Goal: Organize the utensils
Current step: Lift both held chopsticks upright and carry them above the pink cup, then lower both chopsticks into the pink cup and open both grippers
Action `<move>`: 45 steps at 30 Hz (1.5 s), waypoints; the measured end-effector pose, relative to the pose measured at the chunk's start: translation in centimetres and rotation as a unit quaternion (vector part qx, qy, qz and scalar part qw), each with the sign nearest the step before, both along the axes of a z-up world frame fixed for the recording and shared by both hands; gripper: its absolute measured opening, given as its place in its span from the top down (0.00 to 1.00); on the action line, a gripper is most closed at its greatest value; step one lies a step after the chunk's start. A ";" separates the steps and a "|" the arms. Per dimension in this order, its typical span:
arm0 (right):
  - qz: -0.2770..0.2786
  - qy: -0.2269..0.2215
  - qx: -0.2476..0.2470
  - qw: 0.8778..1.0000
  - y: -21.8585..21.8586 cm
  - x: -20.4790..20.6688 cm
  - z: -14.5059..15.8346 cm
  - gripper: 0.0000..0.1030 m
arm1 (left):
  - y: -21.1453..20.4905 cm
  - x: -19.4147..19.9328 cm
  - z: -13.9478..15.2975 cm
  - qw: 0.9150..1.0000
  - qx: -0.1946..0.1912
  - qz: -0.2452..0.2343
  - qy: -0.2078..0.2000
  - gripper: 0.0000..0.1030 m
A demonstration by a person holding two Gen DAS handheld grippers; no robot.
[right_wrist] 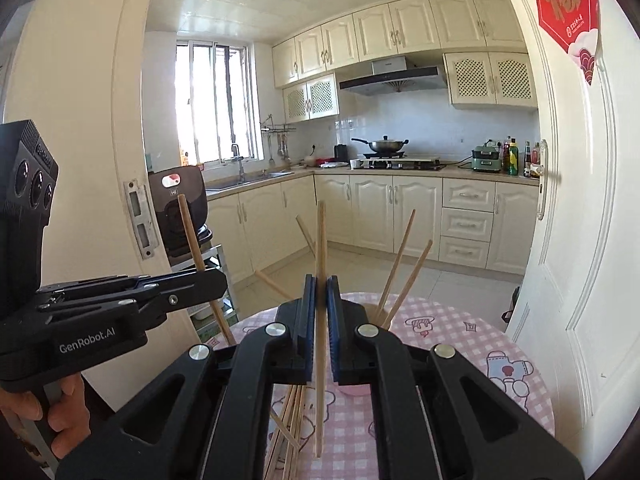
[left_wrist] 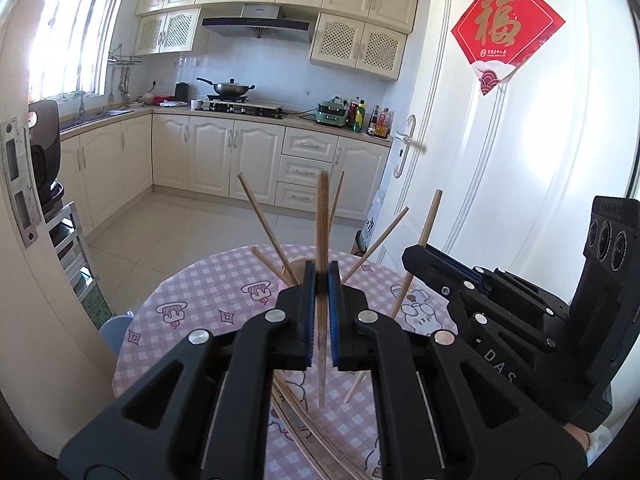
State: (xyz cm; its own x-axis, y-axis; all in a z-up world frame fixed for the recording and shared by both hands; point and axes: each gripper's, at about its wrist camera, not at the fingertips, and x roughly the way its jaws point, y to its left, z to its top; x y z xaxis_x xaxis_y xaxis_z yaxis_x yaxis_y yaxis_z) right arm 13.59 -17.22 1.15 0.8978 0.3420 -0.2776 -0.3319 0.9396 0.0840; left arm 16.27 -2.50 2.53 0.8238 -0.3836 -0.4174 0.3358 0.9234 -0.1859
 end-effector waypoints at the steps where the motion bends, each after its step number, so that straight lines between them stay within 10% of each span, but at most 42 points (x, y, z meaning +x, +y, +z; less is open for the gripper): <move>1: -0.002 -0.006 0.002 1.000 0.0 0.2 0.2 0.96 | -0.2 0.2 0.3 1.000 -0.001 0.000 -0.004 0.94; 22: -0.074 -0.120 -0.017 0.990 0.6 5.4 2.5 0.96 | -2.7 5.7 4.1 0.989 -0.023 0.060 -0.132 0.94; 45: -0.050 -0.027 -0.017 0.998 -0.6 6.7 -3.4 0.96 | -3.3 8.2 -2.8 0.998 0.016 0.028 -0.056 0.94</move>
